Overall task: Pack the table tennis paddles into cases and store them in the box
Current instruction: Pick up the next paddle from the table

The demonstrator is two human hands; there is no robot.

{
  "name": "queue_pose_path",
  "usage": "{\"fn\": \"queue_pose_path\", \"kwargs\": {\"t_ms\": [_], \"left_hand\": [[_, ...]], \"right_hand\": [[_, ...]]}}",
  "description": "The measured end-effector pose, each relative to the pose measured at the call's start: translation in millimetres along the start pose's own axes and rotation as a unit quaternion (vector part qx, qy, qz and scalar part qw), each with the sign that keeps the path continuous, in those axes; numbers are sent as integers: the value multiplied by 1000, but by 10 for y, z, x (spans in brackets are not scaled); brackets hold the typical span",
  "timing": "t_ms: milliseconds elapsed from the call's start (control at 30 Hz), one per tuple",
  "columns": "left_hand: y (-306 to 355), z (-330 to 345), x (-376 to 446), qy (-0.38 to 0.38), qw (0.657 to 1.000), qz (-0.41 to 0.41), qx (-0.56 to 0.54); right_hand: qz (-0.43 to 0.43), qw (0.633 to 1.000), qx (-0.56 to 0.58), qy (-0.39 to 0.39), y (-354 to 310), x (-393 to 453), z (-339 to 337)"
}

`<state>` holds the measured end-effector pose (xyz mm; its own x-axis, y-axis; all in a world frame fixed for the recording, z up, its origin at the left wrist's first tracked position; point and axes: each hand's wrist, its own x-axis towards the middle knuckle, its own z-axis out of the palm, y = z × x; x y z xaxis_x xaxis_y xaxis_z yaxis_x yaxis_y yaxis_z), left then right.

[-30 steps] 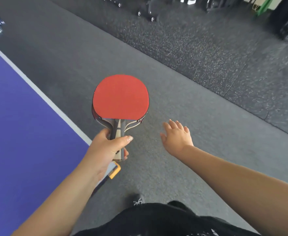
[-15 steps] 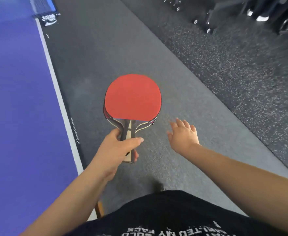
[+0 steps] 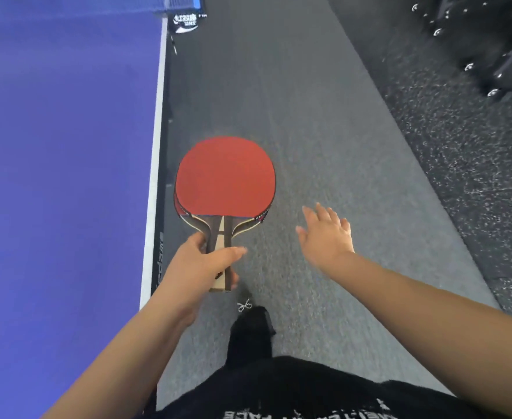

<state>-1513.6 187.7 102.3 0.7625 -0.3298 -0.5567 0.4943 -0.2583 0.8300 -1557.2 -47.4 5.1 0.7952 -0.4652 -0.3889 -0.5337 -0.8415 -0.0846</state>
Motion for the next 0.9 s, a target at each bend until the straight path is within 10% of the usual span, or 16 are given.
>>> {"fn": "queue_pose_path", "kwargs": {"t_ms": [900], "left_hand": [[2925, 585, 4188, 33, 999, 10, -31]], "right_hand": [[-87, 995, -41, 31, -311, 5038, -2286]]}}
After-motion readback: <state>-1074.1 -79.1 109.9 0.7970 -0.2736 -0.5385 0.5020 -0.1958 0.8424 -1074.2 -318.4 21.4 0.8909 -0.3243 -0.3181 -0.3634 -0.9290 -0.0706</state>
